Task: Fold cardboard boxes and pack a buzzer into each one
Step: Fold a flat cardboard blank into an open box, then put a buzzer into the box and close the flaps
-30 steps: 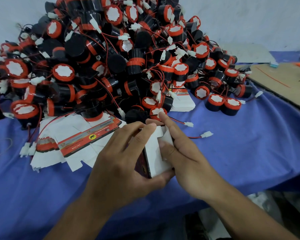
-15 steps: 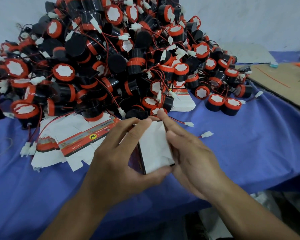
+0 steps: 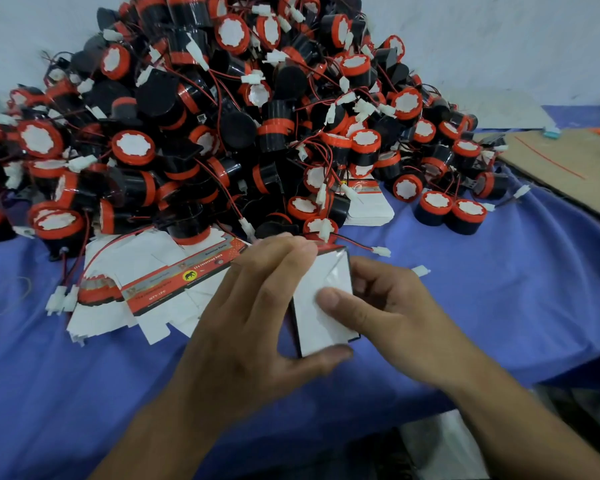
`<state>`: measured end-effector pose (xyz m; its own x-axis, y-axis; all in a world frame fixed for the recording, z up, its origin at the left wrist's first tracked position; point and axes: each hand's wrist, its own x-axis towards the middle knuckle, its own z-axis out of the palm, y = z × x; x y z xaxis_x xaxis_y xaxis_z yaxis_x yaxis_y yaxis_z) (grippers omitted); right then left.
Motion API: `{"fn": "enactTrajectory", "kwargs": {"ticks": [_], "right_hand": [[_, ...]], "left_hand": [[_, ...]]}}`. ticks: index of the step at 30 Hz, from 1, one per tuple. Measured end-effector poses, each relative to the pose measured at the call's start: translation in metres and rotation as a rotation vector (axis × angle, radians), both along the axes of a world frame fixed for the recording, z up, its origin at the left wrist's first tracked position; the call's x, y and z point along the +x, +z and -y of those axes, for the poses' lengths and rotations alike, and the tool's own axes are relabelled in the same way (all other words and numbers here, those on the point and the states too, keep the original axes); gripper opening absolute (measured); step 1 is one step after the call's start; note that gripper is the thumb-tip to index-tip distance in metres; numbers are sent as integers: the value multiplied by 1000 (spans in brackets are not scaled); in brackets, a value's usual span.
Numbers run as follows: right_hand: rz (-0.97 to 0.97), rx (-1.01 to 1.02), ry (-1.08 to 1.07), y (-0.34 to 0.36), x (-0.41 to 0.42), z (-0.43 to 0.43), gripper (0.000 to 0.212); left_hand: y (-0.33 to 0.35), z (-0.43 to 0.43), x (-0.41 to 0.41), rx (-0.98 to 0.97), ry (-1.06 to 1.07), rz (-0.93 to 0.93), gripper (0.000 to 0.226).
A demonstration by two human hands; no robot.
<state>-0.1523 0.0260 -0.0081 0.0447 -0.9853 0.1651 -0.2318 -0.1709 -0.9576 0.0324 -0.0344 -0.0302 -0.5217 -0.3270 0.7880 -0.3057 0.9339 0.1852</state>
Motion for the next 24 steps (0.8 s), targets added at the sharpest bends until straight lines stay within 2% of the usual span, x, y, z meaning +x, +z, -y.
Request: {"fn": "enactTrajectory", "kwargs": {"ticks": [4,6,8,14,18,21,24], "right_hand": [[-706,-298,-155,-10,-16,3,46],[-930,-420,-121,-18,-15,7,44],[-1070,-437,-110,-23,-10,10,44],[-1218,-212,-291,-26,14,7,44],[-1376,-160,-472,-27,29,1,38],[-1425,-73,-485,-26,34,-2,40],[-1389,-129,-429,-24,34,-4,39]], "left_hand": [[-3,7,4,57,-12,174,91],[-7,11,7,8,79,262,82],[-10,13,9,-21,164,348,69],[-8,13,10,20,368,398,54],[-8,9,7,47,417,445,45],[-8,6,4,161,392,429,40],[-10,3,4,305,319,412,40]]}}
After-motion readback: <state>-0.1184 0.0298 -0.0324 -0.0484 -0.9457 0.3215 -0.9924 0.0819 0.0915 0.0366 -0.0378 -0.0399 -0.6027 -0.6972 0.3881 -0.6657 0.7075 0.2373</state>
